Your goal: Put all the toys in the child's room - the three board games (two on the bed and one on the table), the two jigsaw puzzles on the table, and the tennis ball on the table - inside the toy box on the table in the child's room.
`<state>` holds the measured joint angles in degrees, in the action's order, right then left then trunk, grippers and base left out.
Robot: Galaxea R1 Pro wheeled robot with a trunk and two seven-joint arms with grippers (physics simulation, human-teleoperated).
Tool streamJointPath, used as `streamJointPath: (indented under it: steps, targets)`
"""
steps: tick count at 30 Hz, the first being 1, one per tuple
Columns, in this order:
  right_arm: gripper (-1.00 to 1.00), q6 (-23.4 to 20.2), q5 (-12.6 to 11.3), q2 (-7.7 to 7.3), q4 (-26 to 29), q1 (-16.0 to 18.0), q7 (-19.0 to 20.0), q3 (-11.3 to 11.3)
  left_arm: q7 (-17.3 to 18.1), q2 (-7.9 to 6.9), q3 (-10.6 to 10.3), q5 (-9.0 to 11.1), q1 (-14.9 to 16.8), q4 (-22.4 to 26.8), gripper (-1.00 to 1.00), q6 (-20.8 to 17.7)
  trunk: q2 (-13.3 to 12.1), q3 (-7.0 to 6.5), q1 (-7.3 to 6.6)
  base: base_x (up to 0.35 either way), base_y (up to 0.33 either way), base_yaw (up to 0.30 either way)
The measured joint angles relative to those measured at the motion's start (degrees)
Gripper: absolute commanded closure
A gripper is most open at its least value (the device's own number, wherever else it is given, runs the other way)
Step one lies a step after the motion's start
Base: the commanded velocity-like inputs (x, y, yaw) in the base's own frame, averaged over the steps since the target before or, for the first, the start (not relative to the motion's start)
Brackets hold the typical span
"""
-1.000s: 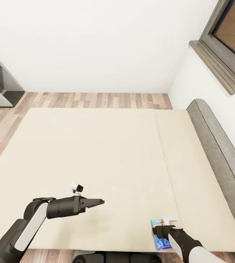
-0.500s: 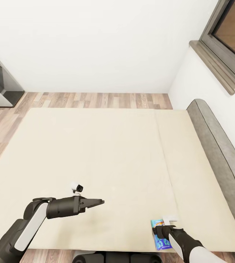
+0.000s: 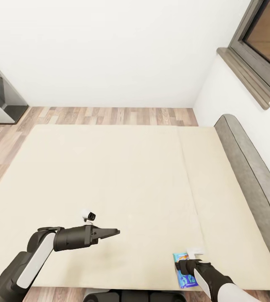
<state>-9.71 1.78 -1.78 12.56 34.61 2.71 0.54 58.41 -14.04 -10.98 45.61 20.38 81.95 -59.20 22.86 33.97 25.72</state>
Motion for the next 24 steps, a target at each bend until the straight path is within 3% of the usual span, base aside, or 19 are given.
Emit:
streamJointPath:
  steps: [24]
  targets:
    - [-1.0, 0.6, -1.1, 0.15, 0.2, 0.0, 0.4, -0.8, 0.0, 0.01, 0.0, 0.0, 0.0, 0.0, -1.0, 0.0, 0.0, -0.58, 0.03, 0.0, 0.0, 0.0]
